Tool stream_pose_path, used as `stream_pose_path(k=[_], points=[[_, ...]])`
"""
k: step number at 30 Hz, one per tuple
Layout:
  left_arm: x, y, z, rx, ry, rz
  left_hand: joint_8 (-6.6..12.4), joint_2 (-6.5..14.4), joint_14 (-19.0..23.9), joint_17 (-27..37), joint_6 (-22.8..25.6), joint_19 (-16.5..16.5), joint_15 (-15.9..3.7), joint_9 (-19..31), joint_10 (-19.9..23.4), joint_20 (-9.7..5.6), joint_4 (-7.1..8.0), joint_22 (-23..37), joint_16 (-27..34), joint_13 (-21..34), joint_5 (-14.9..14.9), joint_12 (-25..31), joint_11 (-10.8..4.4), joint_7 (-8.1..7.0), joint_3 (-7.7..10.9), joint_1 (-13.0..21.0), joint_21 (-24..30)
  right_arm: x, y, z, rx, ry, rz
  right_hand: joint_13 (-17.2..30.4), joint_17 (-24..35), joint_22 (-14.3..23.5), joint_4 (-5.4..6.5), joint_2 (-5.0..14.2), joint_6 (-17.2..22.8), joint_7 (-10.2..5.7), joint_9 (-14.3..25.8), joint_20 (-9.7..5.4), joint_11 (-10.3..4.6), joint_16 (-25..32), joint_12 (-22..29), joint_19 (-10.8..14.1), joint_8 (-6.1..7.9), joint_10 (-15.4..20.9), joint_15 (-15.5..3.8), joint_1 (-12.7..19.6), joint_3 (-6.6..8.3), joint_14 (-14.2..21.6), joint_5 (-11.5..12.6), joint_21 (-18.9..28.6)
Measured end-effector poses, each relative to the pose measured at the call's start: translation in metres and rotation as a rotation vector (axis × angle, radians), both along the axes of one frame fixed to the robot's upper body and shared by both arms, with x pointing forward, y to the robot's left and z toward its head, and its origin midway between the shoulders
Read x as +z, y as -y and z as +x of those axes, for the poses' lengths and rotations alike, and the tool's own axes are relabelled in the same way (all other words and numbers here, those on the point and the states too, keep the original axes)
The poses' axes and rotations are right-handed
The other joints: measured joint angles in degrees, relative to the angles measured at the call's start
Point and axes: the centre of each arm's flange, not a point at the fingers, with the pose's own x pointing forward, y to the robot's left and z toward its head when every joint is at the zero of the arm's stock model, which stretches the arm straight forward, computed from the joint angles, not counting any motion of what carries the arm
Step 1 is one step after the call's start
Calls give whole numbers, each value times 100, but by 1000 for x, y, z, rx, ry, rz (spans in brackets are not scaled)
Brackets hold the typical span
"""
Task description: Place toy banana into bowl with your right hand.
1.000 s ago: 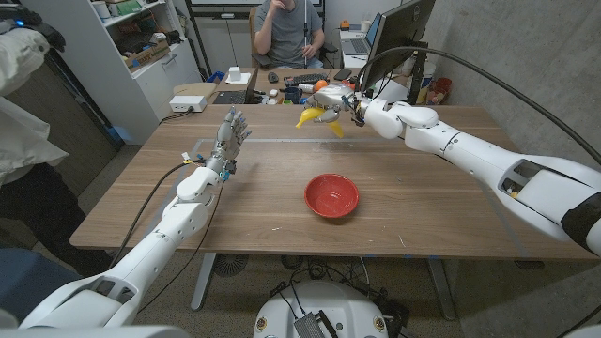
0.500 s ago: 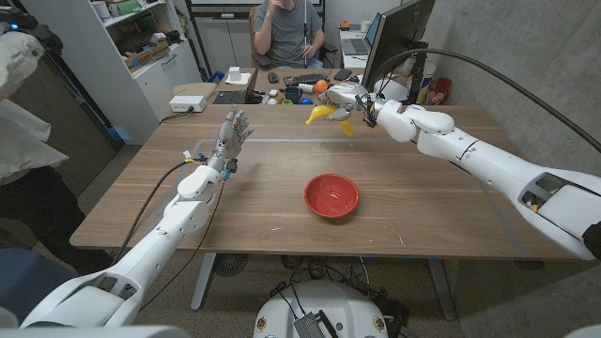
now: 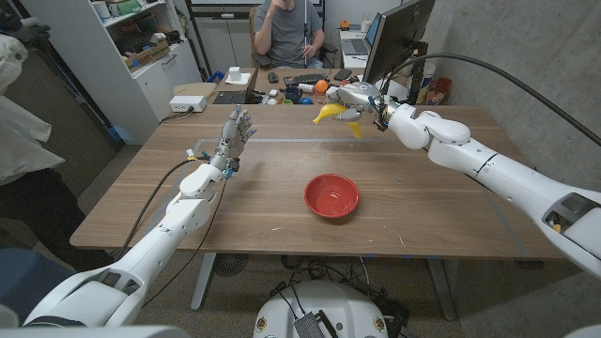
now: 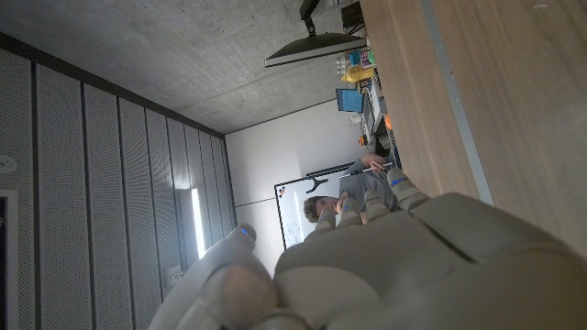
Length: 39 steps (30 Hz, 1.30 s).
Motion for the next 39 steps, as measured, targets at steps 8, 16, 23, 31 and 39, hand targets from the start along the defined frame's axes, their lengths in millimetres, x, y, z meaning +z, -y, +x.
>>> stream_pose_path(k=[8,16,23,31,39], points=[[0,1,4,-22,-4,12,0,0,0,0,0,0,0,0,0,0,0,0,0,0,0,0,0,0,0,0,0,-14,1,-20,1,-10,8,-16,12,1,-7,2,1,1,2,0,41,-9,-1,0,24,42,-10,-2,-7,8,-7,0],[1,0,5,-41,-1,19,0,0,0,0,0,0,0,0,0,0,0,0,0,0,0,0,0,0,0,0,0,-24,-2,-35,-6,-22,15,11,12,0,-7,2,7,7,2,0,64,-10,-1,0,47,65,-19,-2,-7,16,-11,44],[2,-2,5,-60,5,30,0,0,0,0,0,0,0,0,0,0,0,0,0,0,0,0,0,0,0,0,0,-34,-6,-49,-16,-29,18,16,39,1,10,2,7,7,1,0,71,-26,23,0,47,72,-19,-2,-24,15,-13,44],[2,-4,5,-85,7,45,0,0,0,0,0,0,0,0,0,0,-24,0,0,0,0,0,0,0,-24,0,0,-44,-10,-66,-30,-37,28,16,39,-22,10,2,7,7,-2,-2,91,-49,28,2,47,92,-8,-2,-24,68,5,101],[4,-6,4,-100,11,57,0,0,0,0,0,0,0,0,0,0,-24,0,0,0,0,0,0,0,-23,0,-22,-53,-10,-80,-49,-38,44,-4,86,-23,34,2,7,7,27,-34,91,-66,28,34,54,92,-9,-3,-47,69,5,145]])
